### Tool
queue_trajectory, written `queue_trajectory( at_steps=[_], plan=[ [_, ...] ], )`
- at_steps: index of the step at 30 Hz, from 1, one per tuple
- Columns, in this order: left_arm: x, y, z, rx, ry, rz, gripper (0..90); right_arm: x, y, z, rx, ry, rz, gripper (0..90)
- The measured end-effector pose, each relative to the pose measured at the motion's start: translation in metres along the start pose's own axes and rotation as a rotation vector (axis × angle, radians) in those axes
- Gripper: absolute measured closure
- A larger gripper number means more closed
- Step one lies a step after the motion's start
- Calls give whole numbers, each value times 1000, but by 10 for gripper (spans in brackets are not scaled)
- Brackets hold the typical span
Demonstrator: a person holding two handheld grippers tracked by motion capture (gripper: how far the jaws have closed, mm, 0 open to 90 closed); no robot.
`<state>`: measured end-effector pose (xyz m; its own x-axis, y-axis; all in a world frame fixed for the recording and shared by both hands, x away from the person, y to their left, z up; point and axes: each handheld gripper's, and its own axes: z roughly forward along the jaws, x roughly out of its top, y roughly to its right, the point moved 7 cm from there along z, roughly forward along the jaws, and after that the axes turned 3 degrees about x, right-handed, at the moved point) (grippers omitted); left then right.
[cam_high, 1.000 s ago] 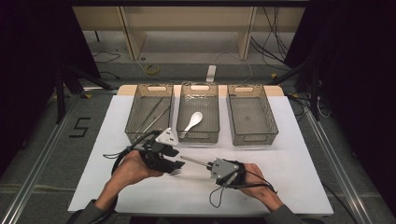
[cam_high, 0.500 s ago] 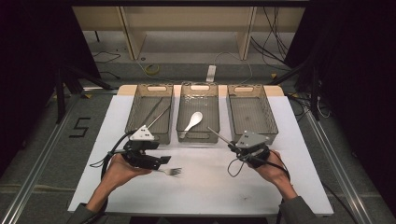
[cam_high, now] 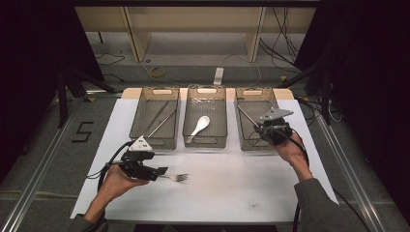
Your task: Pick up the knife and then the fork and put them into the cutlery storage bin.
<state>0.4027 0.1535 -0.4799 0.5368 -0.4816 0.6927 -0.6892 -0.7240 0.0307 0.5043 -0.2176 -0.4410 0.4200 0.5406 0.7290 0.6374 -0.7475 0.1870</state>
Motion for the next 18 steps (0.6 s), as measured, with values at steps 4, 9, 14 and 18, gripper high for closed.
queue_trajectory(
  at_steps=[4,9,14,18],
  plan=[
    [-5,-5,1,17,-22,-32,214,9,16,8,-28,-7,32,835],
    [-7,-7,1,21,-28,-32,198,16,30,19,-57,-36,56,835],
    [-7,-6,1,27,-15,-30,181,21,40,30,-72,-64,84,835],
    [-6,-6,-1,30,-8,-35,178,23,45,39,-78,-84,95,835]
  ],
)
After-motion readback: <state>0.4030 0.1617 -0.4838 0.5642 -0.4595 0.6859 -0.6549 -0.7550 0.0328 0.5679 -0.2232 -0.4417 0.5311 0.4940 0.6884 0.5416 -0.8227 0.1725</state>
